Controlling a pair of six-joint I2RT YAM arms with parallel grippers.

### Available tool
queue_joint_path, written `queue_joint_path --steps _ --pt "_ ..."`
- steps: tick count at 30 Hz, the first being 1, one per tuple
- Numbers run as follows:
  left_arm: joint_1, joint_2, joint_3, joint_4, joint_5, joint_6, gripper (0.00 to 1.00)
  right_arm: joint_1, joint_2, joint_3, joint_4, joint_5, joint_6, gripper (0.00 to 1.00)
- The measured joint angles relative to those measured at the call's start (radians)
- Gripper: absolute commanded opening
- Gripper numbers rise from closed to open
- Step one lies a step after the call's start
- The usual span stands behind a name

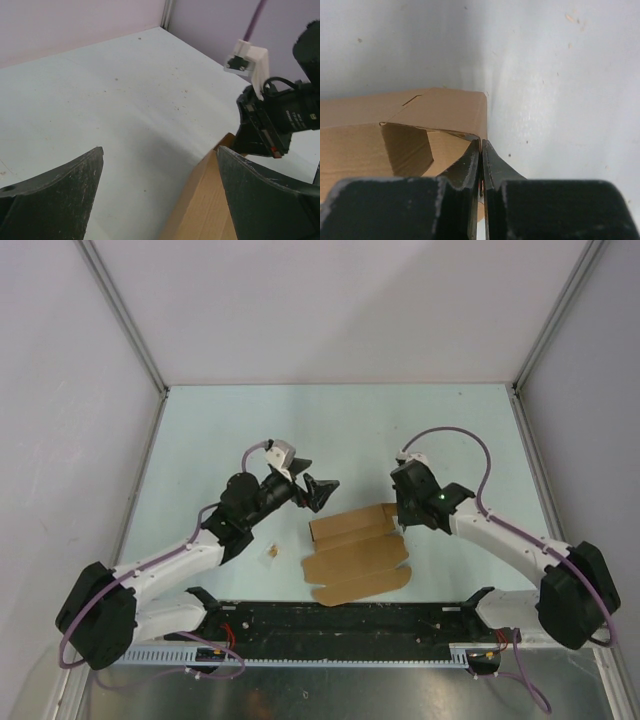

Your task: Fold the paper box

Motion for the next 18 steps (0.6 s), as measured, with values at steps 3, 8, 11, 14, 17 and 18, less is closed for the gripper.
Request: queue_joint_path --steps 3,8,11,14,17,18 --pt "0.0 0.0 0.0 -0.008 0.024 0.005 1.0 -0.005 0.051 0.041 0.023 -0.022 -0.092 0.07" --pt "0.0 0.011 0.0 -0.017 0.06 0.013 1.0 -0.006 0.103 0.094 0.05 -0.042 -0.235 0.06" --pt "0.0 0.028 0.0 -0.024 0.071 0.013 1.0 -0.016 0.124 0.111 0.069 -0.061 -0.308 0.06" --pt "0.0 0.039 0.0 -0.031 0.074 0.013 1.0 -0.031 0.14 0.113 0.086 -0.087 -0.359 0.09" --pt "0.0 0.054 0.0 -0.031 0.078 0.013 0.99 -0.056 0.149 0.113 0.102 -0.131 -0.385 0.13" --pt "0.0 0.066 0.0 -0.029 0.085 0.015 0.99 -0.062 0.15 0.113 0.109 -0.147 -0.391 0.15"
